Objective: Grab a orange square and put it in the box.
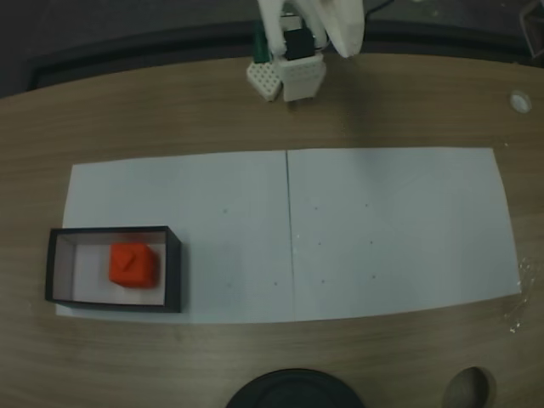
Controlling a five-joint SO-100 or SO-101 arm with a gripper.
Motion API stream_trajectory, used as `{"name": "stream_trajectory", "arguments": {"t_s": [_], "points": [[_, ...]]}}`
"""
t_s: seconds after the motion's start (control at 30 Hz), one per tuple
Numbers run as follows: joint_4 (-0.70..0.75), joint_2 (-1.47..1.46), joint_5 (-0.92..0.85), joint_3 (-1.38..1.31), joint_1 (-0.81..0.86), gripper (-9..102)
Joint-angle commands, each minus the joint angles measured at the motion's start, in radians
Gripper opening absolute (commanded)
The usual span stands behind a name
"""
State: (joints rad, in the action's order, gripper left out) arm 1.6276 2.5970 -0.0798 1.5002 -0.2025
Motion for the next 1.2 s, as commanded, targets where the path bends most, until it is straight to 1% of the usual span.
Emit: {"name": "stream_trajectory", "arguments": {"t_s": [0.0,0.23,0.47,0.8,0.9,1.03,1.17], "points": [[-0.046,0.152,-0.003,0.107,0.020,-1],[-0.055,0.416,-0.005,0.295,0.130,0],[-0.057,0.614,-0.005,0.360,0.273,0],[-0.057,0.881,-0.005,0.534,0.278,0],[-0.057,0.884,-0.005,0.538,0.285,0],[-0.140,0.876,-0.005,0.563,0.282,0],[-0.232,0.877,0.003,0.704,0.279,0]]}}
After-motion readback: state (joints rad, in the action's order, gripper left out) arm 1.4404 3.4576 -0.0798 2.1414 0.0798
